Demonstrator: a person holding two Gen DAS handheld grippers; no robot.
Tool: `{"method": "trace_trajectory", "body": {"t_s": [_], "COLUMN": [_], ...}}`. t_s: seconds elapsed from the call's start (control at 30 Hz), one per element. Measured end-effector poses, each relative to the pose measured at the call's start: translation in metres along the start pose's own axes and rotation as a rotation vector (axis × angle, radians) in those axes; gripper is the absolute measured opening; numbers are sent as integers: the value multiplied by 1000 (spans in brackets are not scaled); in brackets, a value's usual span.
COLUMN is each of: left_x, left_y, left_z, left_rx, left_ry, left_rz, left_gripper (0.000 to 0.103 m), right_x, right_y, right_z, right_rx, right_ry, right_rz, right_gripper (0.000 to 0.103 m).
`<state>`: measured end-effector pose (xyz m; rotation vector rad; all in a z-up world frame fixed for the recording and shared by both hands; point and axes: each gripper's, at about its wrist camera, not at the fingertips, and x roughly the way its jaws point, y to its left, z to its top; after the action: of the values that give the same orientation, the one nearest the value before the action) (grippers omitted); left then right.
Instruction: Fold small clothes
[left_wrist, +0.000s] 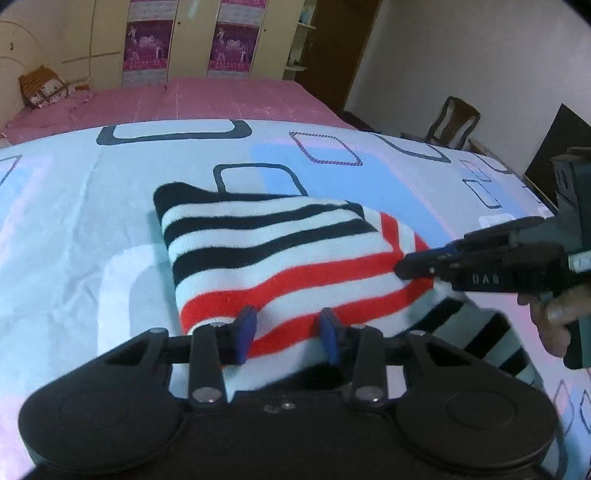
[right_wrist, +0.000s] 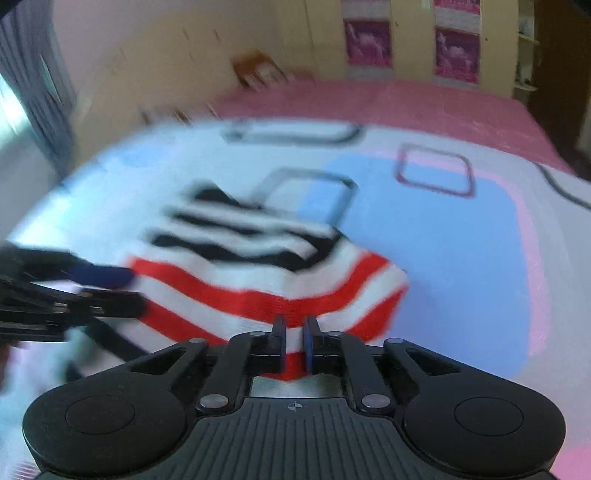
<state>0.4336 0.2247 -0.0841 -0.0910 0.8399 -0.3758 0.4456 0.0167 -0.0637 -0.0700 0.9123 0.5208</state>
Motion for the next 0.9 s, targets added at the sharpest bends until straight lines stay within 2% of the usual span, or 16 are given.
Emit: {"method": "trace_trajectory", "body": {"t_s": [0.17,0.2,0.23,0.3,0.37,0.43,0.5,0.67,0.83,0.9], "left_x": [-6,-10,-17,-37,-55,-66,-68,-57,-51,-57], "left_y": [-1,-2,-4,-9,-15,-21,-26,-33,-44,-50], "left_z": [-5,-3,-3,-10,-21,-33,-45,-59,-63,-63], "left_rx": [6,5,5,4,3,-2,-3,-13,14,13], "left_ry": [-11,-17,-37,-75,-88,-81,-56,-25,-35,-32], "left_rz": [-1,4,-1,-14,-21,-31,-41,-1,61,81], "left_gripper": [36,33,27,27,27,27,22,19,20,18], "right_x": [-2,-9,-19,-48,-68,-83,-87,-69,-61,-62], "right_y": [-7,-7,-4,6,17,26,34,43,49,46], "right_z": [-5,-5,-6,-11,-18,-29,-39,-68,-74,-75], "right_rx": [31,39,38,3,-36,-76,-117,-243,-279,-257], "right_ry": [-10,-16,-34,-81,-89,-94,-66,21,13,10], "right_rz": [13,9,-5,7,42,82,99,-25,-69,-66], "right_gripper": [9,9,9,9,9,9,9,9,9,9]}}
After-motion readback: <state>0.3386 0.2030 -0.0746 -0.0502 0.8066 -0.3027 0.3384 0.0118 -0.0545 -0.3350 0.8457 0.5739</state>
